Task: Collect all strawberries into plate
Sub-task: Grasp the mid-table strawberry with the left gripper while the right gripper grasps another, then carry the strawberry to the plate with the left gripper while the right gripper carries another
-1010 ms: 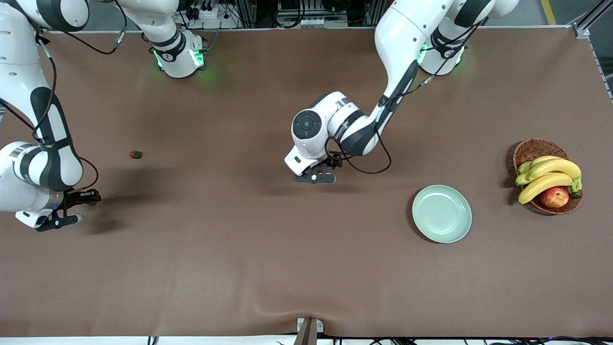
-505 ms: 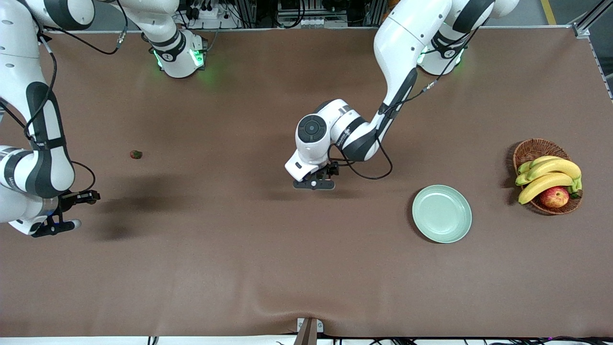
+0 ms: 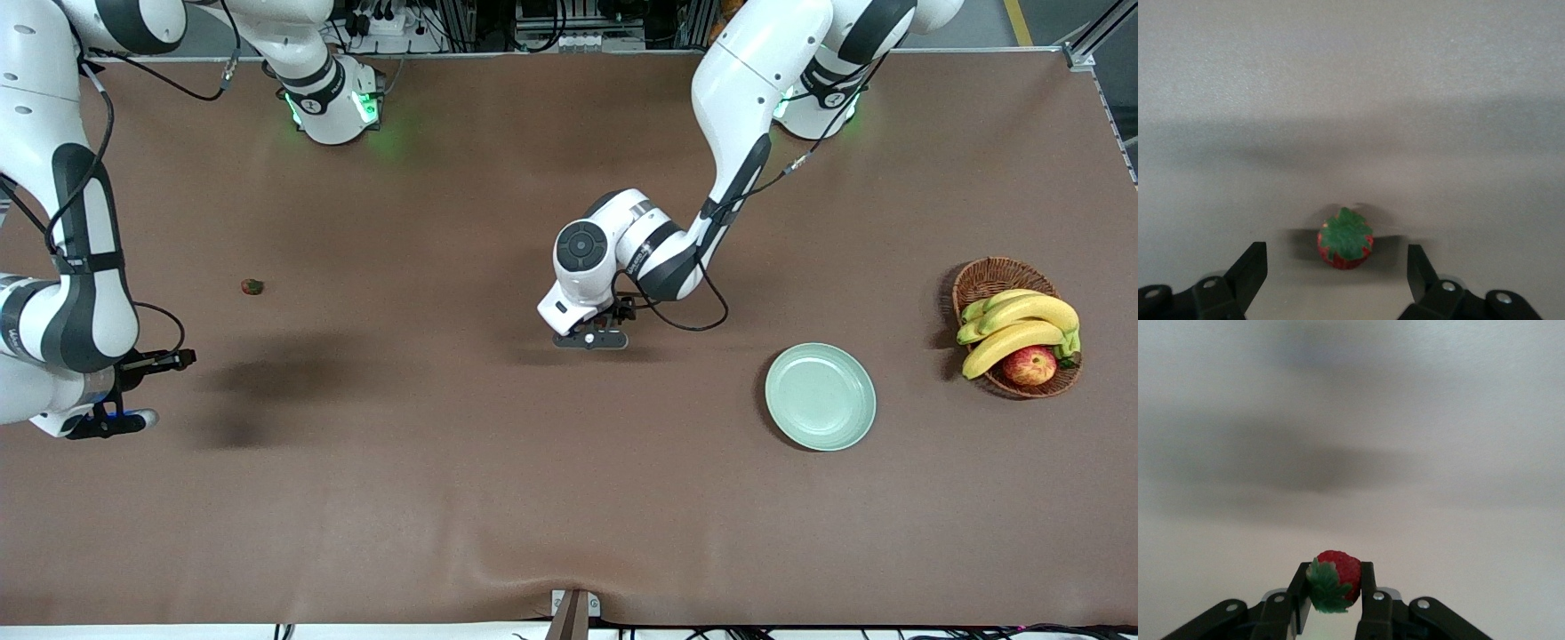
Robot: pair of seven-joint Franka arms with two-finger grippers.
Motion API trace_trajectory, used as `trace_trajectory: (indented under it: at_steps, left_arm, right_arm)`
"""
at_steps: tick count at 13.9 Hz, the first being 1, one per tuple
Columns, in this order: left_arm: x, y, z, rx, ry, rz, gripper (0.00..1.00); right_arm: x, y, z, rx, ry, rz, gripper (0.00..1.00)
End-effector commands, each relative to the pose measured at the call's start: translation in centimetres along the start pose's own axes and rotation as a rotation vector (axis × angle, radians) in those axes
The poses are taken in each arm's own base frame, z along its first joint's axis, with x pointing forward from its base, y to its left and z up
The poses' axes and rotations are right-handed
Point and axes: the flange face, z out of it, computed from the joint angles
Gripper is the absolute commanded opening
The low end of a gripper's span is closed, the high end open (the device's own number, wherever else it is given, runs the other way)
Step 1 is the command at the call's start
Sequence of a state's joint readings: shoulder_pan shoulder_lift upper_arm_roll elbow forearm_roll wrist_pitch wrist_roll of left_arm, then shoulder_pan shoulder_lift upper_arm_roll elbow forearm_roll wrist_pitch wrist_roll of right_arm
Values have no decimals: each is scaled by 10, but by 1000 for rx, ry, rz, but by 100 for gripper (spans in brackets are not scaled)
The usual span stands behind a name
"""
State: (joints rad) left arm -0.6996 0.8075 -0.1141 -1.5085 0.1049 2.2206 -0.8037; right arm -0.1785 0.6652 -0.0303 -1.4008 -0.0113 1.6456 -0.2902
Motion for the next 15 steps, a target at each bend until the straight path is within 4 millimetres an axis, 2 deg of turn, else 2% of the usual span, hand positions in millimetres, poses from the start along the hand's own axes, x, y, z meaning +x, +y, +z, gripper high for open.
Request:
trace_trajectory:
  at_steps: [1,3,5,8,10,11,12,13,15]
  left_arm:
    - [2,-2,-2,-5,13,2,62]
    - [2,-2,-1,-6,12,1,27]
    - [3,-2,0,-5,11,0,0]
    - [4,-2,-2,-7,13,-2,0]
    - [16,-13,-18,-16,27,-35,0]
    - [30,-32,-41,-22,38,-71,0]
    - [42,-54,-58,-2,19,-104,0]
    - [53,-79,-84,10,12,-131,0]
    - [79,-139,-128,5,20,-219,0]
  right_arm:
    - [0,-23,-13,23,-14,50,0]
    - [1,-30,-13,23,-17,50,0]
    - [1,-38,-12,22,-33,64,0]
    - [0,-56,-16,30,-47,97,0]
    - [-2,-76,-22,71,-53,145,0]
    - [-3,-83,-22,97,-67,172,0]
    - [-3,-97,-23,118,-79,192,0]
    - [-3,-110,-24,127,-91,218,0]
    - [-4,-137,-29,139,-97,274,0]
